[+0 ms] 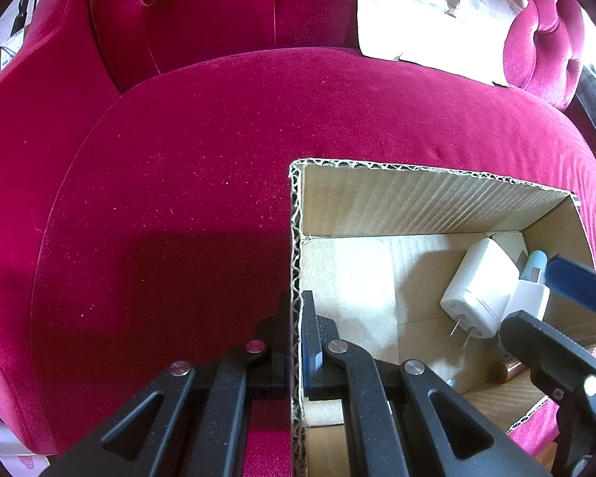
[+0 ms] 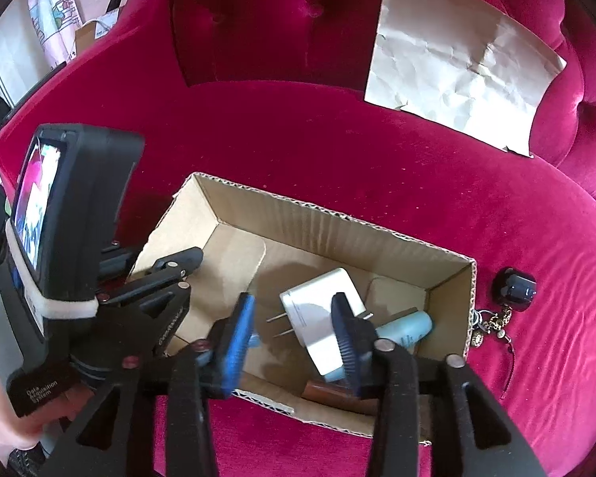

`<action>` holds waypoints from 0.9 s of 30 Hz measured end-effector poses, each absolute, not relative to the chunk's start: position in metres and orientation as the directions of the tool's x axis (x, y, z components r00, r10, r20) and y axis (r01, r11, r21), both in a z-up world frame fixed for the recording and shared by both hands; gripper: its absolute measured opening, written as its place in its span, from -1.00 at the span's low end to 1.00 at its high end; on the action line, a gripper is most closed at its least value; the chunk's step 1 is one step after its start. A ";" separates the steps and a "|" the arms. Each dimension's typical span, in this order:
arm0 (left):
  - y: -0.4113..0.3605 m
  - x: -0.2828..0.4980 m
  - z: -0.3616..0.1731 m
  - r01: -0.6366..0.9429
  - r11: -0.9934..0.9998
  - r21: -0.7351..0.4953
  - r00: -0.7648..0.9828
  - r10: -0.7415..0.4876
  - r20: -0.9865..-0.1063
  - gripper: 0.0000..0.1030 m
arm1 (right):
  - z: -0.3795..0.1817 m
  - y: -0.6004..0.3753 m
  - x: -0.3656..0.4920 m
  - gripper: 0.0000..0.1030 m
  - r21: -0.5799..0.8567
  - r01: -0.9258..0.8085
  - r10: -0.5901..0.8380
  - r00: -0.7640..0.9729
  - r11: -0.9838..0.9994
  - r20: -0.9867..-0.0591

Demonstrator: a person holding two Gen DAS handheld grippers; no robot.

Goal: Organize rigid objects
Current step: 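Carry the blue key fob over the box with the right gripper, then open the right gripper to drop the key fob into the box, then move the right gripper to the black cylindrical cup and grasp it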

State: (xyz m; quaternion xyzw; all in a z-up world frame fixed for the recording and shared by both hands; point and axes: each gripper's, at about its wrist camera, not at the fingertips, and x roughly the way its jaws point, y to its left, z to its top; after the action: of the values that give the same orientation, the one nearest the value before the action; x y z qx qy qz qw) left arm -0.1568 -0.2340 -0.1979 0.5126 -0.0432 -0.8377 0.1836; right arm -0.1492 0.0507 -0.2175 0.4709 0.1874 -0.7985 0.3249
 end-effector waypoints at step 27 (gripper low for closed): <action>-0.321 -0.169 -0.172 0.264 -0.927 0.267 -0.405 -0.358 -0.841 -0.95 | -0.199 0.072 -0.169 0.99 -0.020 0.637 -0.322 -0.416 -0.770 -0.850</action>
State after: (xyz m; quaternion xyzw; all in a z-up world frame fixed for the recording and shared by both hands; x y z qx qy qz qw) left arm -0.1685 -0.3214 -0.1722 0.5126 -0.0458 -0.8370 0.1860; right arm -0.1693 0.0717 -0.1995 0.4550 0.1732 -0.8235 0.2913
